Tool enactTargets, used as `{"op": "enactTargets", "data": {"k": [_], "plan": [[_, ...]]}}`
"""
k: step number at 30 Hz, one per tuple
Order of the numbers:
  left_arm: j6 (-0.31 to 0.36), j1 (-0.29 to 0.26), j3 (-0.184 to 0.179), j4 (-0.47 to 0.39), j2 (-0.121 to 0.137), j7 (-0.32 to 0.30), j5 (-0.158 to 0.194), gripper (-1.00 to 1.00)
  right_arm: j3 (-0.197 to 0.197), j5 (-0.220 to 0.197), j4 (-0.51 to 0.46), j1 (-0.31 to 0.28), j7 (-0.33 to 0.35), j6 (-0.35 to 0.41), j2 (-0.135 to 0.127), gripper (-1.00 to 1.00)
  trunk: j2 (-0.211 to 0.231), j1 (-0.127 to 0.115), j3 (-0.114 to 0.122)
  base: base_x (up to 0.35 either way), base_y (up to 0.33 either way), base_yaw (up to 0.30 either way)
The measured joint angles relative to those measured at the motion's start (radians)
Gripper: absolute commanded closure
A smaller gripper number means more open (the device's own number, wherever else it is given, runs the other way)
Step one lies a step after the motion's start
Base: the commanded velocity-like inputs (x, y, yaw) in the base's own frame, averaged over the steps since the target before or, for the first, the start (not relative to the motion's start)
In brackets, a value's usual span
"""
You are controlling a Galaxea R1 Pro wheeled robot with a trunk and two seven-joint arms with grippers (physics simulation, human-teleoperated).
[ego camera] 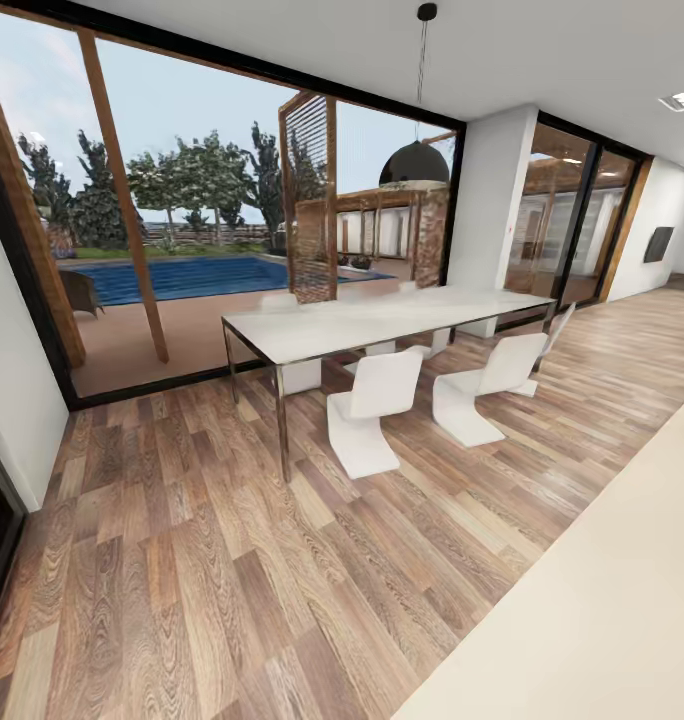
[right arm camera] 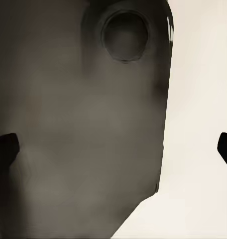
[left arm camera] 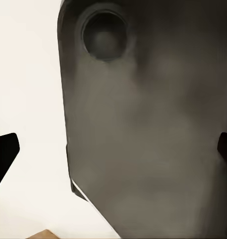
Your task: Set up a coffee station on the kitchen countertop: keep the coffee maker on the countertop, move the bottle of coffee from the kitchen shelf to the counter next to the coffee maker, place a paper coffee filter on top of the coffee maker, put the saucer next to the coffee maker with the coffee cup on the saucer, and place the electric kettle next to the coffee maker.
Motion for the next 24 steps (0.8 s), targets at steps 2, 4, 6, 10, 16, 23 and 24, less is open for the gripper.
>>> {"op": "enactTargets", "data": {"k": [2, 4, 6, 10, 16, 23, 24], "plan": [[-0.004, 0.001, -0.001, -0.01, -0.001, -0.002, -0.002, -1.0, 0.0, -0.001, -0.011, -0.011, -0.003, -0.005, 0.011, -1.0, 0.0, 0.0, 0.0, 0.0, 0.0, 0.0], [-0.004, 0.001, -0.001, -0.013, -0.001, -0.002, -0.002, -1.0, 0.0, -0.001, -0.023, -0.018, -0.003, -0.005, 0.022, -1.0, 0.0, 0.0, 0.0, 0.0, 0.0, 0.0], [-0.004, 0.001, -0.001, -0.012, -0.001, -0.001, -0.001, -1.0, -0.001, -0.001, -0.034, -0.019, -0.003, -0.005, 0.034, -1.0, 0.0, 0.0, 0.0, 0.0, 0.0, 0.0], [-0.004, 0.001, -0.001, -0.011, -0.001, -0.001, -0.001, -1.0, -0.004, -0.001, -0.048, -0.02, -0.003, -0.004, 0.044, -1.0, 0.0, 0.0, 0.0, 0.0, 0.0, 0.0], [-0.003, 0.001, -0.003, -0.011, -0.001, -0.003, -0.002, -1.0, -0.005, -0.001, -0.066, -0.02, 0.001, -0.003, 0.041, -1.0, 0.0, 0.0, 0.0, 0.0, 0.0, -0.079], [-0.004, 0.001, -0.006, -0.011, -0.001, -0.003, -0.007, -1.0, -0.005, -0.001, -0.103, -0.02, 0.003, -0.003, 0.038, -1.0, 0.0, 0.0, 0.001, 0.0, 0.0, -0.272], [-0.004, 0.001, -0.006, -0.011, -0.001, -0.003, -0.007, -1.0, -0.005, -0.001, -0.104, -0.019, 0.003, -0.003, 0.038, -1.0, 0.0, 0.0, 0.001, 0.0, 0.0, -0.293]]}}
